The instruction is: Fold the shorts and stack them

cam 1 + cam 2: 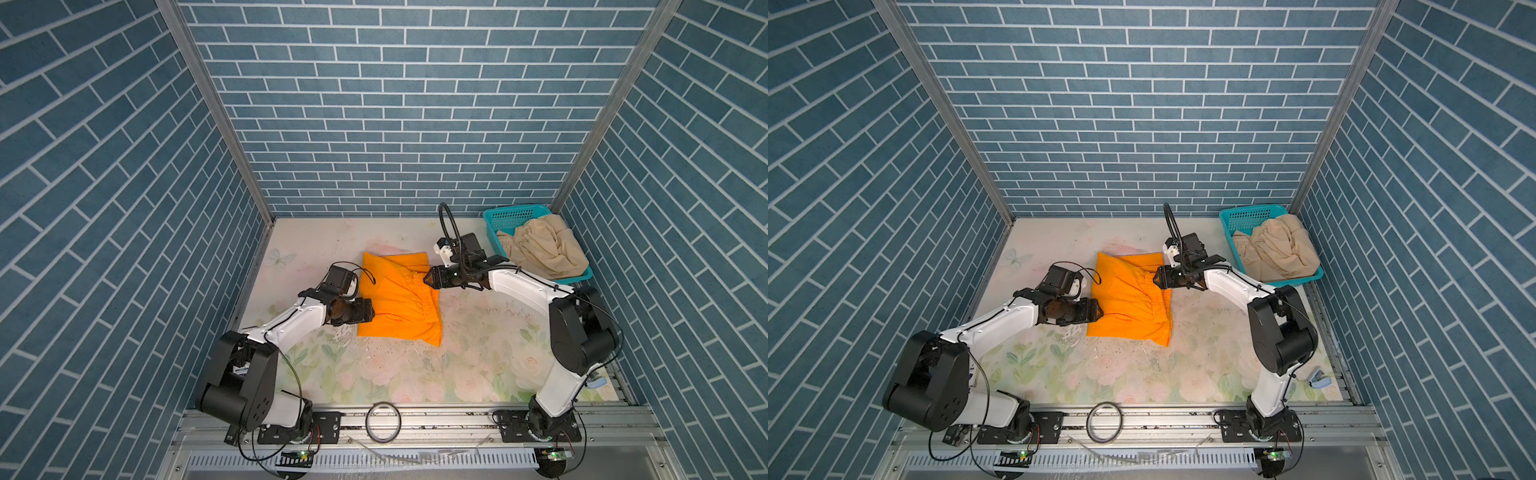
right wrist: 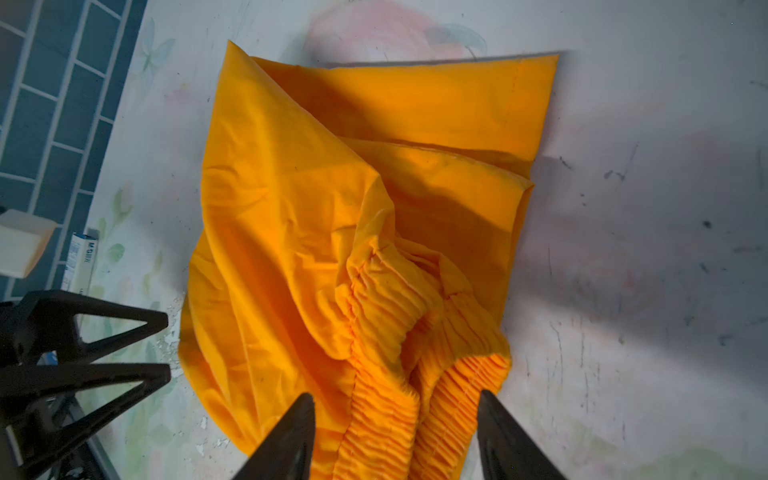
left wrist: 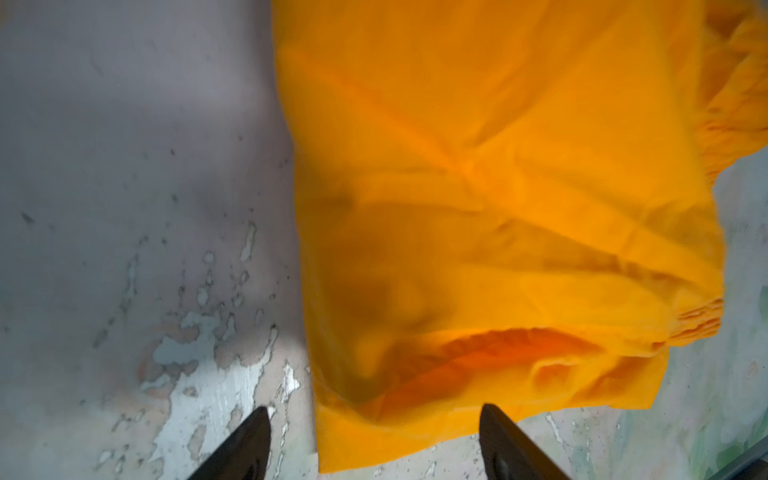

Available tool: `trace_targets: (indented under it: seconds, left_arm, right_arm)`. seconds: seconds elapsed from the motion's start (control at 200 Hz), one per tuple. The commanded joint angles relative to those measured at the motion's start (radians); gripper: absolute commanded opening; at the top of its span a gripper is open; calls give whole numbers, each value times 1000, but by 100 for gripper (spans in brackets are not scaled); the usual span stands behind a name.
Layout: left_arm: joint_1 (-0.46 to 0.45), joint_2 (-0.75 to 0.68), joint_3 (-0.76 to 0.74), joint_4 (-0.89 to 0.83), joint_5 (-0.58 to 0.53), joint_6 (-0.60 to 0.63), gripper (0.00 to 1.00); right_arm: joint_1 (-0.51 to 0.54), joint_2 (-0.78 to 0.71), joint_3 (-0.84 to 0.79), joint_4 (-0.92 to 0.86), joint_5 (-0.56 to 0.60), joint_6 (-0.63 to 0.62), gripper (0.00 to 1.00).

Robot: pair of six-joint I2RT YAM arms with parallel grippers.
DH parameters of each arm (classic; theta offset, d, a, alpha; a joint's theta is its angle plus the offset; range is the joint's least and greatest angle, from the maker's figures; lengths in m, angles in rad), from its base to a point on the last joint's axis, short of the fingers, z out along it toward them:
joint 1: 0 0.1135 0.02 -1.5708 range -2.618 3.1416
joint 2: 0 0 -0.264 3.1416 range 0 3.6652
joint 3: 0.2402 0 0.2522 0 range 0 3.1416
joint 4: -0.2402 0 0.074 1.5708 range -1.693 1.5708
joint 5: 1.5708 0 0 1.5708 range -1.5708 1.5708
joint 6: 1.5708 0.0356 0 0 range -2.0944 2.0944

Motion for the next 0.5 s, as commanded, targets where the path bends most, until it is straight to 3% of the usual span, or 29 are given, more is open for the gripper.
trace_targets:
  seconds: [0.0,0.305,0.495]
  left_arm:
    - [0,9,-45,30,29,-23,76]
    - [-1,32,-65,43,18,-17,62]
    - [-3,60,-88,52,20,-10,55]
  right_arm:
    - [4,67,45,8,28,-106,63]
    - [1,177,144,-8,84,-214,63]
    - [-1,209,195,-21,54,-248,64]
